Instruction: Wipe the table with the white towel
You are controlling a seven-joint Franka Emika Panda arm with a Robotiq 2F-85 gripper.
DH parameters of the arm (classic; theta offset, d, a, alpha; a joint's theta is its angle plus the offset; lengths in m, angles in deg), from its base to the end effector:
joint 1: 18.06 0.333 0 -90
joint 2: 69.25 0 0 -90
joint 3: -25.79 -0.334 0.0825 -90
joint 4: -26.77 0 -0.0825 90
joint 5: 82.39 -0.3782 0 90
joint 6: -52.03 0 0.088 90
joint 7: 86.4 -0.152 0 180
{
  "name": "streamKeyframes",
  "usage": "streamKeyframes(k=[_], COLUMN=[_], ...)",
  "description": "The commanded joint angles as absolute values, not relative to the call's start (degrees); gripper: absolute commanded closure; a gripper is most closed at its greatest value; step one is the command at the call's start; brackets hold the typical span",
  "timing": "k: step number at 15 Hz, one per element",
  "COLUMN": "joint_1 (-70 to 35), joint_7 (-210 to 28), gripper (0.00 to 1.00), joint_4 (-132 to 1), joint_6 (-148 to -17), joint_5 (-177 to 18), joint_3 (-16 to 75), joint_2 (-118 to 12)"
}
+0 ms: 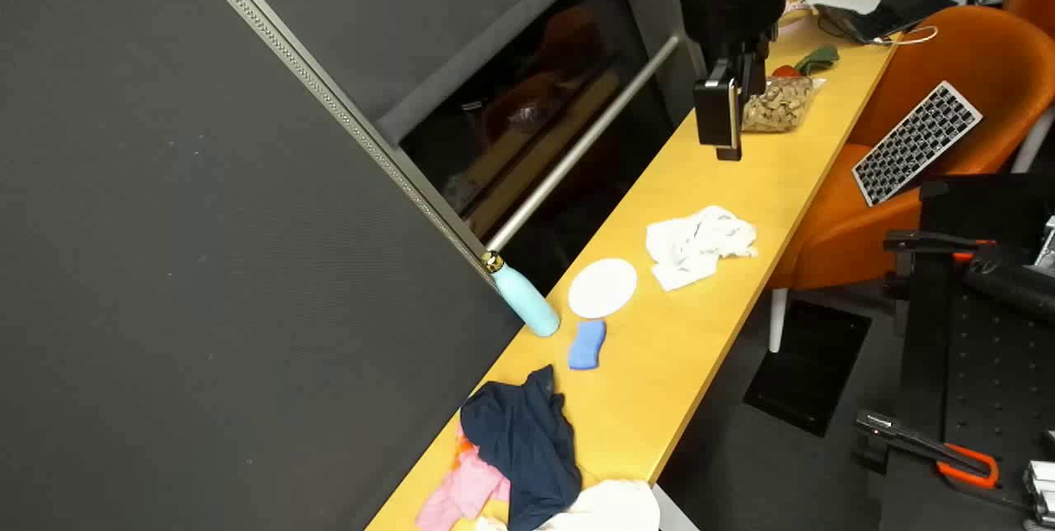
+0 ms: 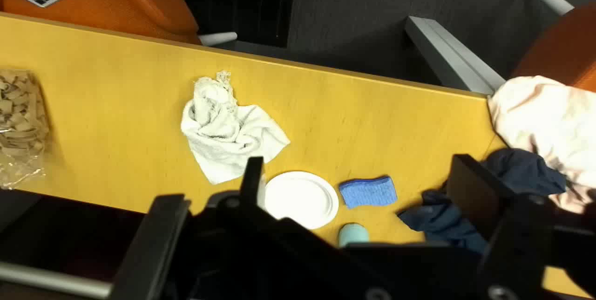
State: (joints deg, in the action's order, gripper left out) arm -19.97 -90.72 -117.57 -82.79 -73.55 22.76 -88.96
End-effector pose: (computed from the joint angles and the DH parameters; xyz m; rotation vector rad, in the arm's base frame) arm 0.4370 0.0013 0.3946 3.0003 0.0628 0.2745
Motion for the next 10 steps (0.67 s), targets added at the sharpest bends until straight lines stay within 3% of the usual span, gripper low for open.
streamKeyframes(k=[1, 6, 10], joint_1=[-19.7, -19.7, -24.82], joint_7=[-90.78, -90.78, -97.81], gripper=[0.0, 0.0, 0.0], joint_4=[-117.41, -117.32, -111.54], joint_6=[-82.62, -82.62, -98.97], joint_5=[-73.47, -73.47, -63.85], joint_3=[23.01, 23.01, 22.66], joint_2=[-88.97, -88.97, -78.11])
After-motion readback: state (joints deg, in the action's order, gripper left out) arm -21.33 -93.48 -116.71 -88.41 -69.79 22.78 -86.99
